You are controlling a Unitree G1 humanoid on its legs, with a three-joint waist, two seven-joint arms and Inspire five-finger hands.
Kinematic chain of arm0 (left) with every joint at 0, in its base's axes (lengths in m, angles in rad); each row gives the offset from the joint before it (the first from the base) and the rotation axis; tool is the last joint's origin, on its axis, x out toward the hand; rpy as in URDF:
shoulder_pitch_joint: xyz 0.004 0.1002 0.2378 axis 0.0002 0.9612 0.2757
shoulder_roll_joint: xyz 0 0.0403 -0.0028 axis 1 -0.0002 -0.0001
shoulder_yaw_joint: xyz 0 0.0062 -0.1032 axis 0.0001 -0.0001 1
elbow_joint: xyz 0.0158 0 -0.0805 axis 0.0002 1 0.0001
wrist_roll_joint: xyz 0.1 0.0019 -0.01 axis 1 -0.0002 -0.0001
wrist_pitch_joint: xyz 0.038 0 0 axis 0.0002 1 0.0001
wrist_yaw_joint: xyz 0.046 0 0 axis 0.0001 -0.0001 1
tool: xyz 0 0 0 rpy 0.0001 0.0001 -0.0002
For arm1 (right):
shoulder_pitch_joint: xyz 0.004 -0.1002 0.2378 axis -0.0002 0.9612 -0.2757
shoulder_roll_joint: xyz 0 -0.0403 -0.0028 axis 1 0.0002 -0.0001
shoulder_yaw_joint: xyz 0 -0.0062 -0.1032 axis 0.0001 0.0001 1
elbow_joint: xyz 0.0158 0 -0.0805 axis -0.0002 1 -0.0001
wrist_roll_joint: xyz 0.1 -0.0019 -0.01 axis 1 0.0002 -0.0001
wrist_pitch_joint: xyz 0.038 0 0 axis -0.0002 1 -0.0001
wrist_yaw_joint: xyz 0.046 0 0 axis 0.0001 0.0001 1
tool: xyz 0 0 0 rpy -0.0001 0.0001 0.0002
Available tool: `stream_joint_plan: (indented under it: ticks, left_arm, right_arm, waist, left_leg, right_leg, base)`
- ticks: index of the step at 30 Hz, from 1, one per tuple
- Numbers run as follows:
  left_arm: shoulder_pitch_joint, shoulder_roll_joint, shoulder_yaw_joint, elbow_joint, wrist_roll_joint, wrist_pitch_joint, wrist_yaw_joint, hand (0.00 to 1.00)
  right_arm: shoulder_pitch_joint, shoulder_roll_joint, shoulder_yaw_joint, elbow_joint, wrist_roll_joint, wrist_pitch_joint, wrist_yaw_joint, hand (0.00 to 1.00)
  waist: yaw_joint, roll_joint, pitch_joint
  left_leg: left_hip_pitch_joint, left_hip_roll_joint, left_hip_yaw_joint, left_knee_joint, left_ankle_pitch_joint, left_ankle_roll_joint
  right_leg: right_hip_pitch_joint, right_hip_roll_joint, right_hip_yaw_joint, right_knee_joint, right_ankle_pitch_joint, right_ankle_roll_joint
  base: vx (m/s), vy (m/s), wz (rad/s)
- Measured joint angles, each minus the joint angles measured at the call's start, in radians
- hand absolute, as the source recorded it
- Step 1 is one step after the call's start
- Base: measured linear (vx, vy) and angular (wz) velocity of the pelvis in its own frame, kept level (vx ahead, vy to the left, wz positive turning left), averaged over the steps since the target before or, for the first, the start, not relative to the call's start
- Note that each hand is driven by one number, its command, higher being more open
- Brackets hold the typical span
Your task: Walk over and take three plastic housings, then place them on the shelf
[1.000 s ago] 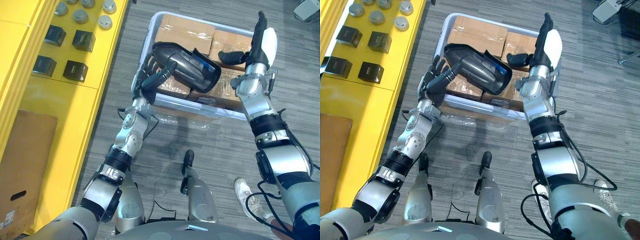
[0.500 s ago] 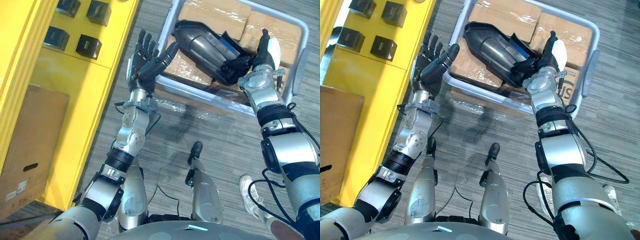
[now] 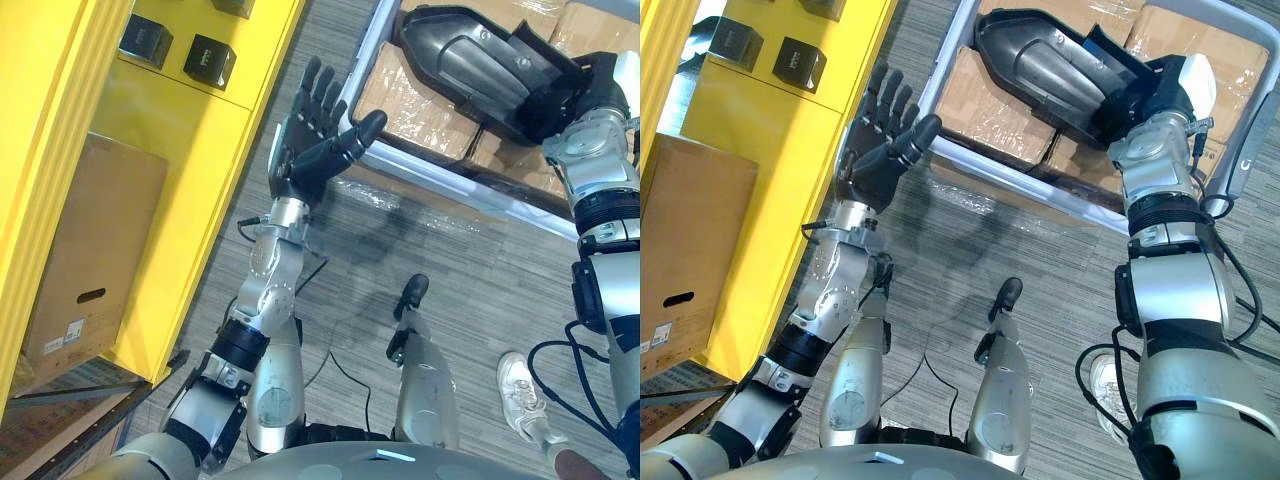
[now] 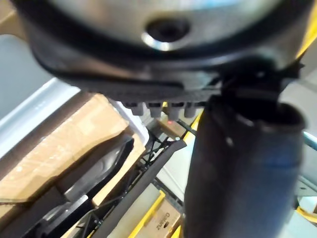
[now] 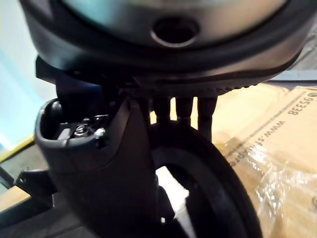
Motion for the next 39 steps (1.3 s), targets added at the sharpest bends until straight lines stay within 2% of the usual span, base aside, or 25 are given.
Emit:
stream_joint_plan:
  ticks: [6, 12, 15, 19, 21, 25, 26, 27, 30, 31, 35, 39]
  left_arm:
    - [0.089, 0.02, 0.005, -0.083, -0.001, 0.001, -0.015, 1.0]
    - [0.195, 0.047, 0.028, -0.209, -0.001, 0.011, -0.016, 1.0]
    - [0.248, 0.059, 0.029, -0.252, 0.0, 0.039, -0.014, 1.0]
    - [0.301, 0.07, 0.032, -0.292, 0.023, 0.104, -0.013, 1.0]
    - [0.313, 0.082, 0.034, -0.295, 0.039, 0.148, -0.013, 1.0]
    - [0.354, 0.104, 0.025, -0.301, 0.037, 0.294, -0.02, 1.0]
    - [0.359, 0.109, 0.021, -0.3, 0.031, 0.312, -0.02, 1.0]
    - [0.362, 0.113, 0.009, -0.27, 0.015, 0.373, -0.02, 1.0]
    - [0.363, 0.111, 0.001, -0.207, -0.015, 0.417, -0.012, 1.0]
    - [0.345, 0.101, 0.0, -0.155, -0.037, 0.442, 0.011, 1.0]
    - [0.268, 0.066, 0.009, 0.028, -0.116, 0.452, 0.085, 1.0]
    - [0.215, 0.05, 0.024, 0.166, -0.204, 0.447, 0.108, 1.0]
  right_arm:
    - [0.056, -0.009, 0.04, -0.044, -0.067, 0.0, 0.028, 0.0]
    - [0.153, -0.003, 0.018, -0.098, -0.064, 0.044, -0.016, 0.0]
    - [0.212, 0.005, -0.007, -0.158, -0.064, 0.059, -0.049, 0.0]
    - [0.323, 0.013, -0.069, -0.278, -0.096, 0.059, -0.086, 0.0]
    - [0.373, 0.017, -0.092, -0.359, -0.153, 0.044, -0.103, 0.0]
    - [0.506, 0.064, -0.159, -0.526, -0.224, -0.028, -0.164, 0.0]
    - [0.52, 0.073, -0.168, -0.544, -0.228, -0.038, -0.168, 0.0]
    - [0.58, 0.106, -0.199, -0.597, -0.275, -0.064, -0.187, 0.0]
    - [0.647, 0.135, -0.21, -0.657, -0.332, -0.088, -0.202, 0.0]
    - [0.684, 0.143, -0.215, -0.682, -0.37, -0.118, -0.21, 0.0]
    - [0.764, 0.194, -0.219, -0.721, -0.435, -0.168, -0.237, 0.0]
    - [0.815, 0.253, -0.22, -0.738, -0.502, -0.22, -0.24, 0.0]
  waist:
    - [0.001, 0.001, 0.0]
    - [0.011, 0.0, -0.001]
    - [0.01, -0.004, -0.002]
    - [0.007, -0.009, -0.003]
    - [0.0, -0.02, -0.01]
    - [-0.035, -0.078, -0.082]
    - [-0.04, -0.086, -0.087]
    - [-0.052, -0.104, -0.112]
    - [-0.073, -0.113, -0.178]
    - [-0.085, -0.113, -0.205]
    - [-0.111, -0.112, -0.235]
    - [-0.129, -0.113, -0.25]
  left_leg:
    - [0.026, -0.005, 0.0, 0.0, 0.002, 0.002]
    - [0.092, -0.004, -0.003, -0.011, 0.001, 0.004]
    - [0.128, -0.004, -0.001, -0.023, 0.001, 0.004]
    - [0.185, -0.001, 0.012, -0.042, 0.002, 0.003]
    - [0.226, 0.002, 0.034, -0.057, 0.001, 0.003]
    - [0.265, 0.005, 0.077, -0.082, -0.012, 0.009]
    - [0.277, 0.005, 0.085, -0.082, -0.015, 0.009]
    - [0.317, 0.005, 0.103, -0.083, -0.025, 0.002]
    - [0.325, 0.006, 0.117, -0.083, -0.037, -0.002]
    - [0.335, 0.006, 0.125, -0.082, -0.041, -0.002]
    - [0.365, 0.012, 0.143, -0.082, -0.052, -0.007]
    - [0.383, 0.012, 0.167, -0.083, -0.058, -0.008]
  right_leg:
    - [0.007, -0.01, 0.004, 0.04, -0.022, 0.0]
    - [0.068, -0.014, -0.002, 0.062, -0.05, 0.004]
    - [0.097, -0.014, 0.0, 0.063, -0.053, 0.005]
    - [0.138, -0.014, 0.008, 0.062, -0.053, 0.006]
    - [0.165, -0.01, 0.021, 0.049, -0.055, 0.008]
    - [0.185, -0.001, 0.051, 0.002, -0.051, 0.023]
    - [0.195, -0.001, 0.057, -0.005, -0.048, 0.024]
    - [0.226, -0.001, 0.068, -0.012, -0.044, 0.024]
    - [0.231, 0.002, 0.078, -0.027, -0.042, 0.026]
    - [0.24, 0.004, 0.084, -0.036, -0.041, 0.027]
    - [0.265, 0.011, 0.094, -0.046, -0.041, 0.027]
    - [0.265, 0.013, 0.118, -0.046, -0.04, 0.027]
  base:
    - [0.0, -0.005, 0.01]
    - [0.0, -0.027, 0.07]
    - [0.01, -0.01, 0.01]
    - [0.01, -0.011, -0.07]
    - [-0.01, -0.009, -0.22]
    - [0.02, -0.003, -0.24]
    - [0.09, 0.009, -0.28]
    - [0.1, 0.012, -0.23]
    - [0.09, 0.001, -0.17]
    - [0.09, -0.009, -0.11]
    - [0.03, -0.01, -0.11]
    - [-0.01, -0.006, -0.16]
